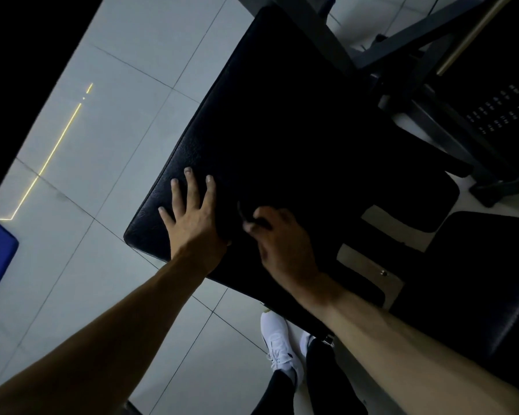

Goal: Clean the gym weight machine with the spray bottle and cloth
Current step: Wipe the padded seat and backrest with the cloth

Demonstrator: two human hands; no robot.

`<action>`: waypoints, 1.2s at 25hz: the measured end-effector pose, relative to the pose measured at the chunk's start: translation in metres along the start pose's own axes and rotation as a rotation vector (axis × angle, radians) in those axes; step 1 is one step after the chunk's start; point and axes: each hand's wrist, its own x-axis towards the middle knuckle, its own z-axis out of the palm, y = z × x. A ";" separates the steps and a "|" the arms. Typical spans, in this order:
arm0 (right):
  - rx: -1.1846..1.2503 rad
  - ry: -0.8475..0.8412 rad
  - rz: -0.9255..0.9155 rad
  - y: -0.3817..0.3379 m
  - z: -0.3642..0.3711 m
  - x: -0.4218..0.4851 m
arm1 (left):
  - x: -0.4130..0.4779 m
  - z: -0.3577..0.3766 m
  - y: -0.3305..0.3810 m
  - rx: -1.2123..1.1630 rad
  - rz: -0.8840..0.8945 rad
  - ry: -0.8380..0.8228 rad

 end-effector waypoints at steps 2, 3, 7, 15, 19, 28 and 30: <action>0.032 -0.096 -0.112 -0.005 0.001 -0.017 | -0.003 0.002 0.000 0.002 0.023 0.045; 0.026 -0.125 -0.140 0.007 -0.005 -0.017 | -0.006 0.005 0.002 0.027 0.060 0.086; -0.009 0.148 0.196 0.092 -0.051 0.020 | -0.016 0.024 0.017 0.107 0.279 0.158; 0.021 -0.046 0.056 0.007 -0.004 -0.056 | -0.011 0.030 0.024 0.171 0.288 0.114; 0.026 -0.081 -0.042 0.046 -0.021 -0.050 | -0.013 0.029 0.030 0.148 0.286 0.110; 0.033 0.119 0.271 0.063 -0.029 -0.064 | -0.017 0.041 0.055 0.090 0.356 0.193; 0.040 -0.013 0.124 0.037 -0.014 -0.102 | -0.017 0.044 0.074 0.107 0.450 0.152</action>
